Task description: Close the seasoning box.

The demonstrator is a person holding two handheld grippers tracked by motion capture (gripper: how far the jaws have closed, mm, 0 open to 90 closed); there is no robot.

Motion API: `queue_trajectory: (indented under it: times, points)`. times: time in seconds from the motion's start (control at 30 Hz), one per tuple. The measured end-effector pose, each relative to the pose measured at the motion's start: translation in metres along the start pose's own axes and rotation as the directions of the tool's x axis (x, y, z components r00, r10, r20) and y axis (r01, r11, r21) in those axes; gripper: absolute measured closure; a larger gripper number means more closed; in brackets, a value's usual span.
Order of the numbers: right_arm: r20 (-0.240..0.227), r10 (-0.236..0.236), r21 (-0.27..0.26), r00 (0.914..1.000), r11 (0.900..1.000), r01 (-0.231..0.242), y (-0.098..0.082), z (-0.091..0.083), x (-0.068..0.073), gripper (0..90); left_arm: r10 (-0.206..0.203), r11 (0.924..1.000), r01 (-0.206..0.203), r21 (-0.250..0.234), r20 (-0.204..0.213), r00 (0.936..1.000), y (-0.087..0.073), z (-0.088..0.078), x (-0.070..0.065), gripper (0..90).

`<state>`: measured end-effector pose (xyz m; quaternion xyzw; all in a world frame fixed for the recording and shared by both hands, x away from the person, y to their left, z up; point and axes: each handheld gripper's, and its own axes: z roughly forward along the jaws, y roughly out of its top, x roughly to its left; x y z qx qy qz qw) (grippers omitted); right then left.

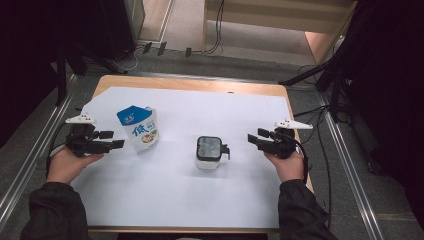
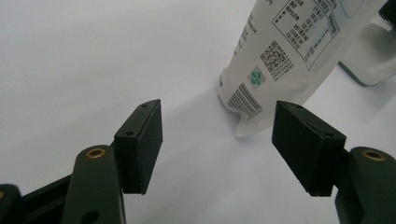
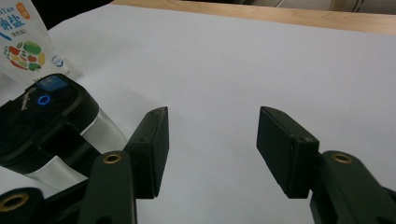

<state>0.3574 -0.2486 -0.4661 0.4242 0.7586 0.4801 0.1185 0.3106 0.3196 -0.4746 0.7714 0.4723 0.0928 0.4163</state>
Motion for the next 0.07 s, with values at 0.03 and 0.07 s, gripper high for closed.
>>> queue_trajectory:
  times: [0.03,0.07]
  points:
    - [0.001,-0.001,-0.001,1.0,1.0,0.001,0.0001,-0.0001,0.0,45.2,0.001,1.0,-0.001,0.001,0.004,1.0,0.0,-0.0004,0.0005,34.8]
    - [0.001,-0.001,-0.001,1.0,1.0,0.001,0.0,-0.0001,-0.0001,45.3,0.001,1.0,-0.001,0.001,0.003,1.0,-0.0001,-0.0004,0.0006,34.7]
